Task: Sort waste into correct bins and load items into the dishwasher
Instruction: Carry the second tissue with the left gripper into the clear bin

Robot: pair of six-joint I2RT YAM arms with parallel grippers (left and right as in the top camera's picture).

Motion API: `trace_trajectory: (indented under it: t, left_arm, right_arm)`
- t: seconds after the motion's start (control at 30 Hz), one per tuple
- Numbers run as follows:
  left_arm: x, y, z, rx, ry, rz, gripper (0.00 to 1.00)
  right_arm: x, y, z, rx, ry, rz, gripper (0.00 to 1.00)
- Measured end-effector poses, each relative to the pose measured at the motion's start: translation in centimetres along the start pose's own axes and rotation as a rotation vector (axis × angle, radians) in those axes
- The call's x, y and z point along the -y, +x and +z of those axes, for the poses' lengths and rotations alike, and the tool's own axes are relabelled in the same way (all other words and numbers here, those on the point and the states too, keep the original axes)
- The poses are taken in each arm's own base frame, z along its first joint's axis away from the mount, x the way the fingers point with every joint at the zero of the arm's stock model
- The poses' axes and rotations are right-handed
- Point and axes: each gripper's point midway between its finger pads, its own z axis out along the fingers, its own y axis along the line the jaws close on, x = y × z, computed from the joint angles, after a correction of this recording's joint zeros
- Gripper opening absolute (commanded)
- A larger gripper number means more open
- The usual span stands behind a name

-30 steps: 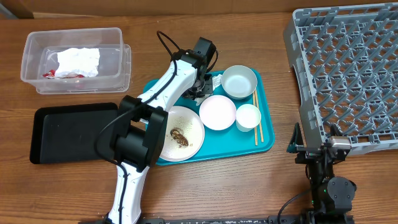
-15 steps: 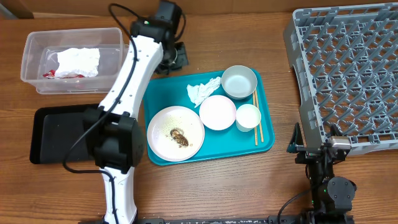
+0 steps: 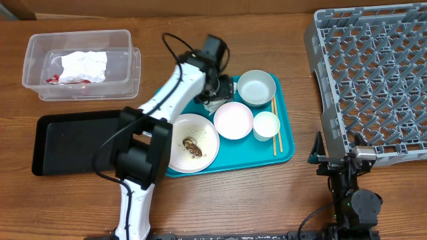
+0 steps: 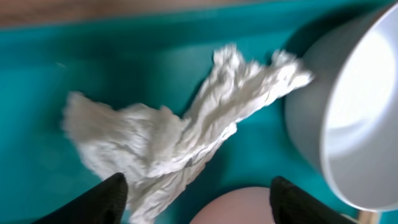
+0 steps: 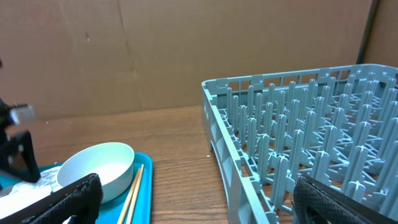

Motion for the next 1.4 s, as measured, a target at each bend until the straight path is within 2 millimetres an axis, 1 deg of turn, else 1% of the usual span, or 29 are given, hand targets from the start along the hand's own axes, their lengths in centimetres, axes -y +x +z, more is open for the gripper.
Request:
trace_trajectory:
  t: [0.1,0.2,0.33,0.4,0.5,0.57,0.63,0.67,0.77,0.83,0.93,1.0,1.1,1.23,1.33,1.4]
  left_arm:
    - [-0.4,0.6,0.9,0.012,-0.056,0.011,0.68]
    - [-1.3,0.4,1.1,0.037,-0.108,0.002,0.62]
    - [-2.0,-0.1,1.5,0.075,-0.145,0.003,0.62]
    - [-2.4,-0.1,1.9,0.087,-0.156,0.004,0.59]
    - [-2.9,0.3,2.4,0.084,-0.170,-0.003,0.44]
    - [-3.0,0.2,2.4,0.090,-0.174,-0.005,0.32]
    - [-2.9,0.0,2.5,0.098,-0.170,-0.004,0.11]
    - [-2.9,0.0,2.5,0.098,-0.169,-0.006,0.04]
    - [-2.9,0.1,2.5,0.092,-0.173,0.000,0.04]
    - [-3.3,0.7,2.3,0.065,-0.188,-0.002,0.04]
    - [-3.9,1.4,1.5,0.019,-0.215,-0.011,0.04]
    - [-4.1,0.9,-0.1,0.004,-0.227,-0.025,0.04]
    - [-4.4,-1.6,-3.3,0.042,-0.224,-0.060,0.04]
    - [-6.2,-6.2,-10.0,0.168,-0.230,-0.135,0.04]
    - [-9.4,-9.2,-16.6,0.310,-0.256,-0.213,0.04]
    - [-11.7,-10.3,-20.2,0.390,-0.274,-0.267,0.04]
  right_arm:
    - [0.0,0.0,0.0,0.000,0.000,0.000,1.00]
    - [0.0,0.0,0.0,0.000,0.000,0.000,1.00]
    - [0.0,0.0,0.0,0.000,0.000,0.000,1.00]
    - [0.0,0.0,0.0,0.000,-0.001,-0.001,1.00]
    - [0.0,0.0,0.0,0.000,0.000,0.000,1.00]
    - [0.0,0.0,0.0,0.000,0.000,0.000,1.00]
    - [0.0,0.0,0.0,0.000,0.000,0.000,1.00]
    - [0.0,0.0,0.0,0.000,0.000,0.000,1.00]
    - [0.0,0.0,0.0,0.000,0.000,0.000,1.00]
    - [0.0,0.0,0.0,0.000,0.000,0.000,1.00]
    - [0.0,0.0,0.0,0.000,0.000,0.000,1.00]
    - [0.0,0.0,0.0,0.000,-0.001,0.000,1.00]
    - [0.0,0.0,0.0,0.000,0.000,0.000,1.00]
    - [0.0,0.0,0.0,0.000,0.000,0.000,1.00]
    - [0.0,0.0,0.0,0.000,0.000,0.000,1.00]
    - [0.0,0.0,0.0,0.000,0.000,0.000,1.00]
